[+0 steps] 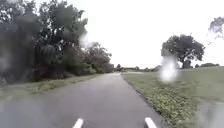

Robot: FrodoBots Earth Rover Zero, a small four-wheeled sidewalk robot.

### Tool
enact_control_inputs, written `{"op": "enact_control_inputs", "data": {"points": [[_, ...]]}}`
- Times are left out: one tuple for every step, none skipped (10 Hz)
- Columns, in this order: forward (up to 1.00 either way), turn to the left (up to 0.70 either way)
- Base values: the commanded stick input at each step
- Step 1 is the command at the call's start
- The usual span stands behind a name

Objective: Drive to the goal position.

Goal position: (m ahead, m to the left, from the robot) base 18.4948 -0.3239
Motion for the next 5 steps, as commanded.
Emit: {"op": "enact_control_inputs", "data": {"points": [[0.85, 0.0], [0.85, 0.0], [0.85, 0.0], [0.85, 0.0], [0.85, 0.0]]}}
